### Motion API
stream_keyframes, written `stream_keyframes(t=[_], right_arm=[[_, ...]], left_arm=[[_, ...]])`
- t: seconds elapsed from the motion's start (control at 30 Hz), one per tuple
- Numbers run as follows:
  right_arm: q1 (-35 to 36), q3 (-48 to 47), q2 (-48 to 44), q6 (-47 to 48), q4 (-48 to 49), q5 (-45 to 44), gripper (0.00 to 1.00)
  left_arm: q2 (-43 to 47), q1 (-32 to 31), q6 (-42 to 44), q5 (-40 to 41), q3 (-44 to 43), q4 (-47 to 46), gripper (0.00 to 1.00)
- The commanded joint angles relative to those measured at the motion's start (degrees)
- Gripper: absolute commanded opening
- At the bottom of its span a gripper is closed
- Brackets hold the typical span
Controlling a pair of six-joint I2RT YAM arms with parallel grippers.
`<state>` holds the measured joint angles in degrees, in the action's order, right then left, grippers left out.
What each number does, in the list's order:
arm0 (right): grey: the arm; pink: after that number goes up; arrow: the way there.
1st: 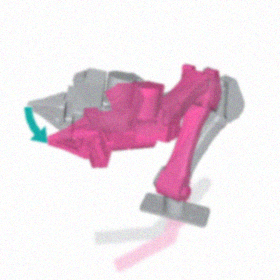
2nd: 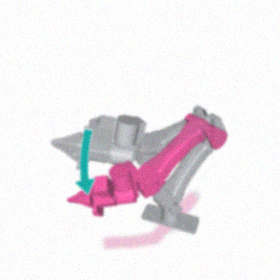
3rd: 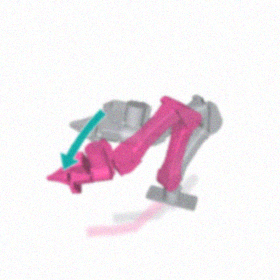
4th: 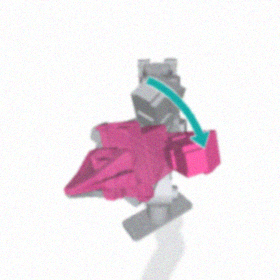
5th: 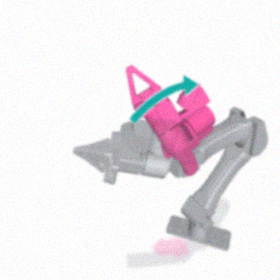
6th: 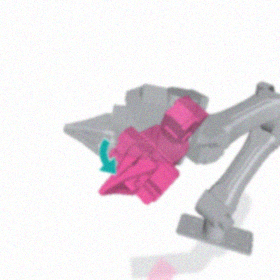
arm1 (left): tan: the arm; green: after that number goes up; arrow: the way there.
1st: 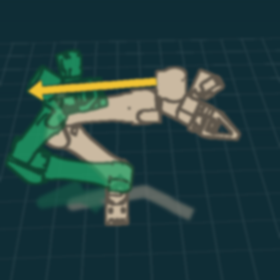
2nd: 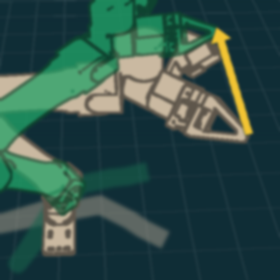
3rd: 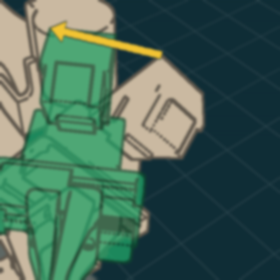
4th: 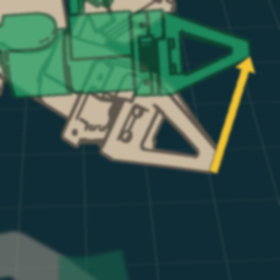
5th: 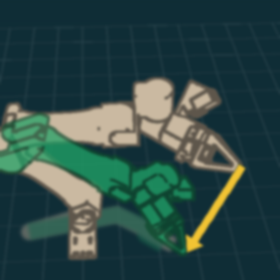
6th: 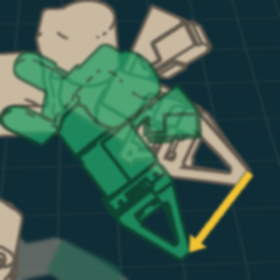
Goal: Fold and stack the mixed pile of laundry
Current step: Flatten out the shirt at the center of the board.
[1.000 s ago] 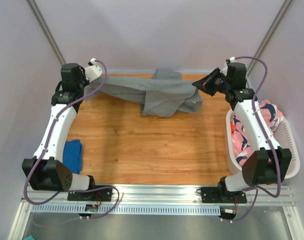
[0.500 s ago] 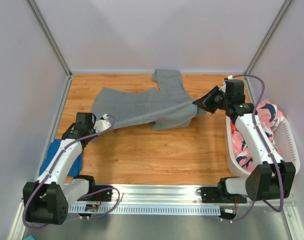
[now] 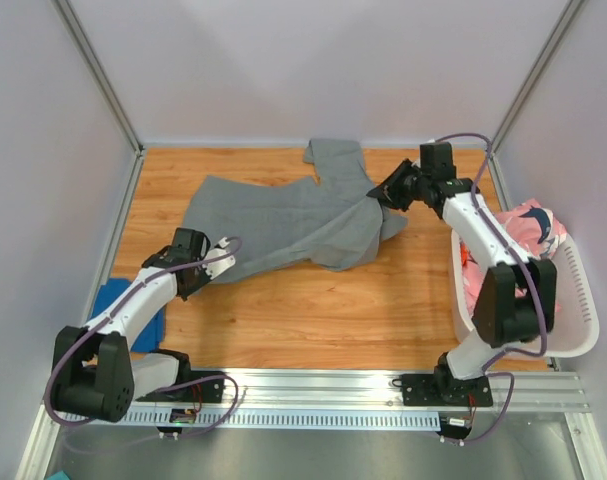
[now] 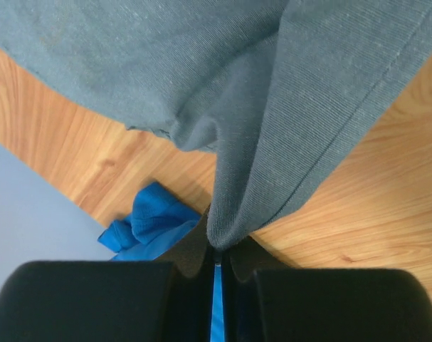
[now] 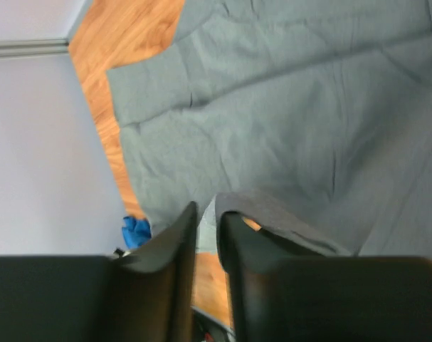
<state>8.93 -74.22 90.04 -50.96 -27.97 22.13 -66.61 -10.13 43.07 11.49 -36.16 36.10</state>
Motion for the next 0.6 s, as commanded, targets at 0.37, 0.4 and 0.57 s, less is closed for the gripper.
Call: stream_keyframes(t=[0.37,0.4,0.57], right_arm=[[2.7,-19.0,12.4,27.9,-13.4,-12.7,0.63],[2.8,-17.6,11.0,28.5,-13.7,-13.8,0.64],[3.7,-3.6,0.0,28.9,-9.2,-15.6,0.64]], left_arm=[[-6.3,-0.2,-6.9,-3.1,-7.7,0.8,0.08],[-6.4,-0.2,-7.2,-3.2,-7.9,0.9,0.08],[-6.7,-0.2,-8.4,-3.7,-8.6,1.6,0.08]])
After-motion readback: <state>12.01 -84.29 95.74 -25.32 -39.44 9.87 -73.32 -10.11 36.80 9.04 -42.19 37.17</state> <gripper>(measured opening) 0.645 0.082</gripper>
